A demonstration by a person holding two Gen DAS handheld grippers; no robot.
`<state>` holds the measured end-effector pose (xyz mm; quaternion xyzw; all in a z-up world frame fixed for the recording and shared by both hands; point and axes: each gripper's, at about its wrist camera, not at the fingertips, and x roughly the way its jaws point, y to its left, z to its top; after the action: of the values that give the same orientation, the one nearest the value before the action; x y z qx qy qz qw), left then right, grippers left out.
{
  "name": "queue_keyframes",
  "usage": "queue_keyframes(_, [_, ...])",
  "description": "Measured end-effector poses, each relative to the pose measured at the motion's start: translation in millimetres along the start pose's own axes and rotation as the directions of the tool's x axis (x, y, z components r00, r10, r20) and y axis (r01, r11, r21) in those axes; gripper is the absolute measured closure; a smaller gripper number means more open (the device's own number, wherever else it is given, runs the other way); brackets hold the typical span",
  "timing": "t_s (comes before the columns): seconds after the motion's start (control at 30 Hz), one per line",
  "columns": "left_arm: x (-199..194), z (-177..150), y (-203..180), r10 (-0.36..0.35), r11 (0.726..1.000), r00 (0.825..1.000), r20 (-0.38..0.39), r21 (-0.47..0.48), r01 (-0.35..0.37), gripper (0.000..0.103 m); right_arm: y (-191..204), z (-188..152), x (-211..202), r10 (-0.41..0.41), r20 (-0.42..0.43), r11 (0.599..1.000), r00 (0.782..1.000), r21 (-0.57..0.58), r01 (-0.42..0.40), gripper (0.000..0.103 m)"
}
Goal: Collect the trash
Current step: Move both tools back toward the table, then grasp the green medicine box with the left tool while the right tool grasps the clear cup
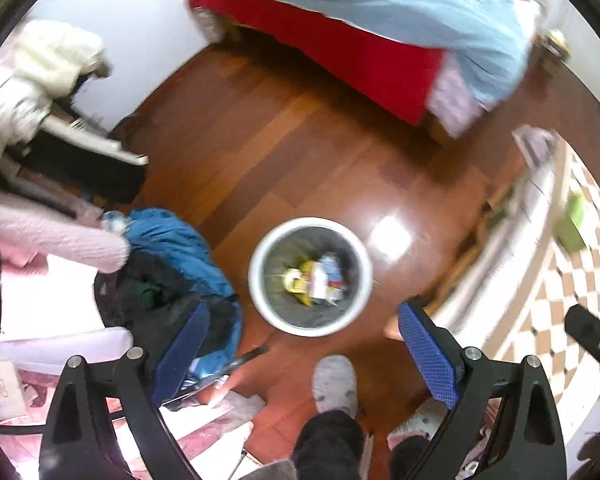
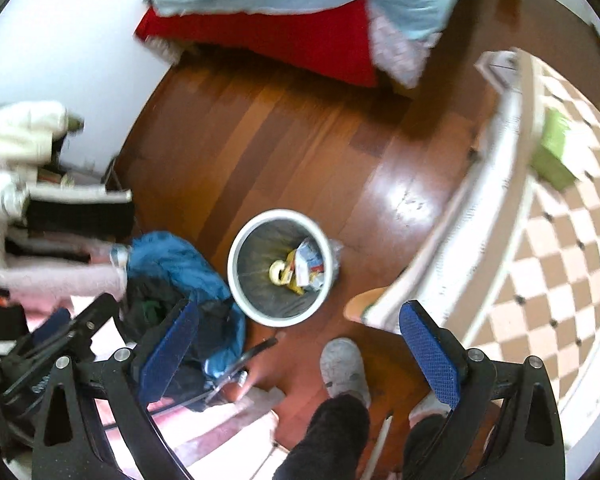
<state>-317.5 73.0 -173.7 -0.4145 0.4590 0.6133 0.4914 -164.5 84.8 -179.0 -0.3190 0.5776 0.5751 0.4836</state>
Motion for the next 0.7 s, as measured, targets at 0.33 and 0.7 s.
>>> queue_keyframes(0.33, [44, -27, -215, -0.125, 0.946, 0.989, -0.078, 0.289, 0.143, 0.0, -222, -30, -43, -0.206, -0.015, 0.905, 0.978, 0.377, 0.197, 0.001])
queue_keyframes(0.7, [110, -41, -341, 0.017, 0.877, 0.998, -0.058, 0.48, 0.013, 0.0, -431, -45, -15, -0.254, -0.122, 0.747, 0.96, 0.606, 0.275, 0.031])
